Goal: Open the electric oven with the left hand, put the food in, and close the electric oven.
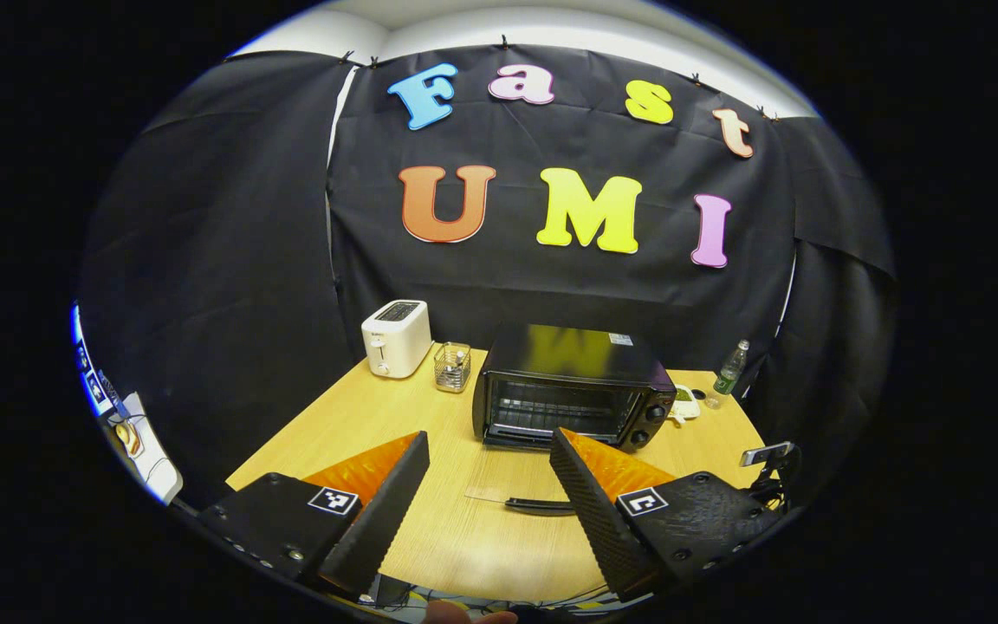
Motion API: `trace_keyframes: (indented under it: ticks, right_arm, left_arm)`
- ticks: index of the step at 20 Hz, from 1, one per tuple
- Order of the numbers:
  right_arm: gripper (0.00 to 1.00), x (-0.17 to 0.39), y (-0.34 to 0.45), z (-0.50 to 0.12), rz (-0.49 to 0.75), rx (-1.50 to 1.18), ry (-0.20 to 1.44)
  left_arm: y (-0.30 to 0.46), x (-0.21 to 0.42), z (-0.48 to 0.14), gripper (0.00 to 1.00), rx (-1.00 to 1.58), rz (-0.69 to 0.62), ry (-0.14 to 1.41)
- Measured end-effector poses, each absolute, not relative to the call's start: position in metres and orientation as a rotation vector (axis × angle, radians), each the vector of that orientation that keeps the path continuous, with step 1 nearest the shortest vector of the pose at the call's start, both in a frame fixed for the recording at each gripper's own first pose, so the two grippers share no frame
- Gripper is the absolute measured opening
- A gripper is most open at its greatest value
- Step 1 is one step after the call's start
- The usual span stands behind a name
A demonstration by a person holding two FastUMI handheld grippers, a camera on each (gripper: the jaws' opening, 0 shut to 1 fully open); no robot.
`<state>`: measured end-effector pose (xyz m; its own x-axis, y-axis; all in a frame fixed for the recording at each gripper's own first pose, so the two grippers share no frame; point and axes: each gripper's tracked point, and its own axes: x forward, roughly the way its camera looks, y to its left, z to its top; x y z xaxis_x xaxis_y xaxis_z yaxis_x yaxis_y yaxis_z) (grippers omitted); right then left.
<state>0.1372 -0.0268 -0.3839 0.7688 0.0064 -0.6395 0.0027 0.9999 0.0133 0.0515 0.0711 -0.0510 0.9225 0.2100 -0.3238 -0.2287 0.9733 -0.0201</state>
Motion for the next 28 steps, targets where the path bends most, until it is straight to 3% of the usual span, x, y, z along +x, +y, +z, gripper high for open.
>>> trace_keyframes:
  ticks: [6, 11, 17, 23, 28]
  right_arm:
    - [0.98, 0.141, -0.028, -0.388, -0.001, 0.016, 0.706]
    - [0.81, 0.142, -0.029, -0.386, -0.016, 0.001, 0.709]
    - [0.69, 0.132, -0.024, -0.354, -0.030, 0.069, 0.677]
    - [0.67, 0.117, 0.000, -0.318, -0.009, 0.149, 0.665]
    - [0.67, 0.143, 0.066, -0.287, 0.088, 0.180, 0.608]
  left_arm:
    - [0.059, 0.066, -0.053, 0.93, -0.076, 0.217, 0.344]
    - [0.057, 0.072, -0.055, 0.93, -0.055, 0.173, 0.353]
    - [0.073, 0.069, -0.051, 0.93, -0.086, 0.160, 0.338]
    - [0.086, 0.061, -0.047, 0.93, -0.102, 0.146, 0.311]
    - [0.116, 0.048, -0.038, 0.93, -0.099, 0.188, 0.283]
